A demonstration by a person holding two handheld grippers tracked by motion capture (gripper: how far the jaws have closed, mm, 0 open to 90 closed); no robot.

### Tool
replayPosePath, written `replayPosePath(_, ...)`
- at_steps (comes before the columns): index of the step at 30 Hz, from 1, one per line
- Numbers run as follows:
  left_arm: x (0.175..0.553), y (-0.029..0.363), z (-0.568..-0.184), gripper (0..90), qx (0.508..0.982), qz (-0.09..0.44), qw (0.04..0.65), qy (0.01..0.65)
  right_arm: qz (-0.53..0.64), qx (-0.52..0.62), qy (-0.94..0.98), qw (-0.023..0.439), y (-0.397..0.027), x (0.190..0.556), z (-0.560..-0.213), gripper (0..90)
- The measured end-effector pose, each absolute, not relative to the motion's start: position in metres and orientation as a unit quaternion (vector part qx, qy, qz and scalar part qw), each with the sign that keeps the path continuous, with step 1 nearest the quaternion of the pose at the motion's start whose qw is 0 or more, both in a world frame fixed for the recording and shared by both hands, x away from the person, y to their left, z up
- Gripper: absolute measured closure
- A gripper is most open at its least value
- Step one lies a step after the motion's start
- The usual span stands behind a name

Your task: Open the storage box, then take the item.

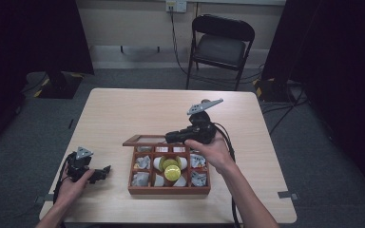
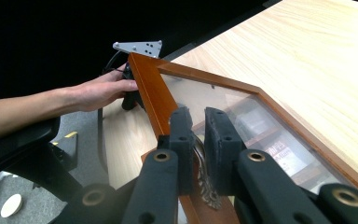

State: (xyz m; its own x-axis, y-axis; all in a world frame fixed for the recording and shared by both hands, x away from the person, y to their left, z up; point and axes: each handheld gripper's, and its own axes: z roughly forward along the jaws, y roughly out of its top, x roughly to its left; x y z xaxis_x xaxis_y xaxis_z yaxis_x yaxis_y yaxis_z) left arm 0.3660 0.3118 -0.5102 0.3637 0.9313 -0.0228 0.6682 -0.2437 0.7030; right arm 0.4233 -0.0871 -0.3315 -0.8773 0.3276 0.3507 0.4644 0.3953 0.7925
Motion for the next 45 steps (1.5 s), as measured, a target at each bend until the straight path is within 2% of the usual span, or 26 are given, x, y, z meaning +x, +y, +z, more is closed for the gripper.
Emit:
replayPosePath(16,0.366,0.314,-0.510,0.6,0.765,0.201,0.324,0.519,-0.494,-0.238,-0.834,0.063,-0.086,0.424,-0.329,81.6)
replayPosePath(17,0.366,0.316,-0.507,2.3,0.772,0.198,0.319,0.513,-0.494,-0.238,-0.834,0.062,-0.086,0.424,-0.329,81.7)
replayPosePath(20,0.364,0.317,-0.504,18.0,0.768,0.196,0.320,0.519,-0.495,-0.236,-0.834,0.061,-0.086,0.425,-0.328,81.8)
replayPosePath(26,0.361,0.311,-0.497,19.2,0.780,0.169,0.329,0.504,-0.494,-0.236,-0.834,0.062,-0.087,0.424,-0.329,81.8)
replayPosePath(35,0.350,0.295,-0.479,20.8,0.799,0.154,0.374,0.444,-0.495,-0.236,-0.834,0.060,-0.087,0.424,-0.329,81.7)
replayPosePath(45,0.338,0.279,-0.460,24.0,0.791,0.135,0.433,0.411,-0.495,-0.235,-0.834,0.059,-0.087,0.424,-0.329,81.7)
